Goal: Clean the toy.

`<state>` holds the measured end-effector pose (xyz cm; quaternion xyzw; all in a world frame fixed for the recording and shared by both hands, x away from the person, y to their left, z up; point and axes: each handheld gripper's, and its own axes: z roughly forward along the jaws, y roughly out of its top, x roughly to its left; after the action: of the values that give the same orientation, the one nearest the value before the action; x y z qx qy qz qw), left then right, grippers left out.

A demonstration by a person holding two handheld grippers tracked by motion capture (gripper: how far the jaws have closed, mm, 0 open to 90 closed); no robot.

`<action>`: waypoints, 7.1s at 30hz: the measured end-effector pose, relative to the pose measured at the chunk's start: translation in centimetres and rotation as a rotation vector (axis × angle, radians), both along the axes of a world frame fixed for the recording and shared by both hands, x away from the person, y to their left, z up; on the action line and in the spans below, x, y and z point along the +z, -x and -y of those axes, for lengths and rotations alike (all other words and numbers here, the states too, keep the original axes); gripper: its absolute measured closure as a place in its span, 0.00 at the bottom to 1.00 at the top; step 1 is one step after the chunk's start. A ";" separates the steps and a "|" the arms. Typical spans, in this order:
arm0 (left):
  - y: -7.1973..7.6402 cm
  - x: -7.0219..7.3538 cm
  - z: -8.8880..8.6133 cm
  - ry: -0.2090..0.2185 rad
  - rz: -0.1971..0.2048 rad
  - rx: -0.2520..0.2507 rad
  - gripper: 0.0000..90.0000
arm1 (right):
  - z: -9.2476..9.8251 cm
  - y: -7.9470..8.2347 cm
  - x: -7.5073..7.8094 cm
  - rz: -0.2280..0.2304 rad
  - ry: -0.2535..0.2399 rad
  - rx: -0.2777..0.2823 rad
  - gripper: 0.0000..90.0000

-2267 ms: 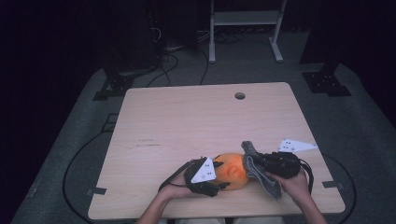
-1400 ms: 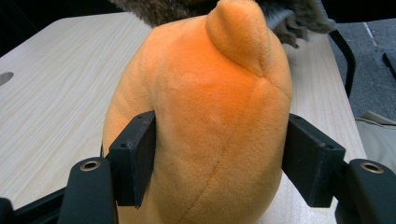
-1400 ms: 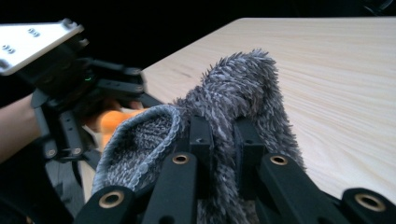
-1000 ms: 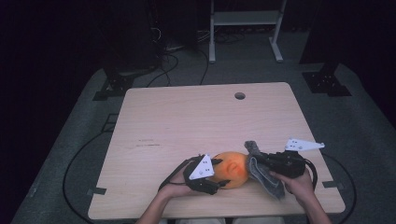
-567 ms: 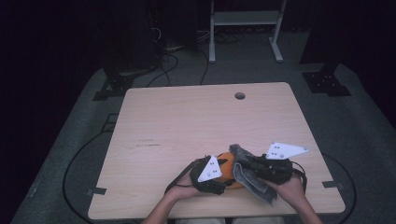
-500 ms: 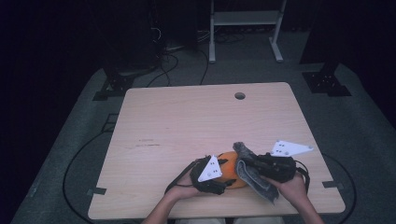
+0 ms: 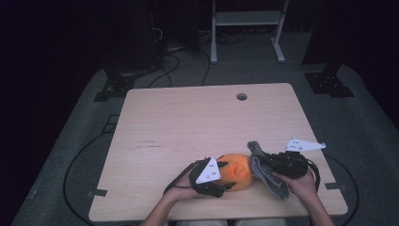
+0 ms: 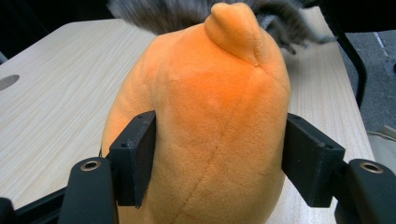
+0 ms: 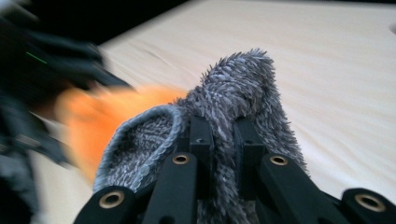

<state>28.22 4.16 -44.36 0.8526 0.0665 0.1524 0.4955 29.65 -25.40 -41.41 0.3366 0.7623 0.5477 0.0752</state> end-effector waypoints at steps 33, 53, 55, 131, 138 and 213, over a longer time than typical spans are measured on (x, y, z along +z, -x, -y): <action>-1.6 -0.3 -1.2 0.125 -0.090 0.119 0.31 | -1.3 0.9 0.2 0.054 -0.015 0.024 0.89; -2.6 0.0 -1.3 0.182 -0.207 0.206 0.36 | 1.2 -0.8 -3.3 -0.096 0.037 -0.141 0.89; -2.4 0.6 -1.4 0.180 -0.185 0.219 0.37 | 1.2 -0.3 -2.3 -0.041 -0.012 -0.121 0.89; -1.2 0.8 -0.5 0.084 -0.076 0.141 0.32 | 0.4 1.2 0.2 0.052 0.070 -0.115 0.89; -0.9 1.0 -0.2 0.081 -0.074 0.134 0.31 | -3.2 1.9 1.4 0.099 0.109 -0.016 0.89; -0.9 3.2 -0.3 0.102 -0.140 0.122 0.27 | -3.9 1.9 1.3 0.073 0.055 0.045 0.89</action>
<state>29.15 4.48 -41.21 0.8292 0.1603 0.1185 0.5222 27.73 -21.45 -40.13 0.2970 0.7812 0.5400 0.0999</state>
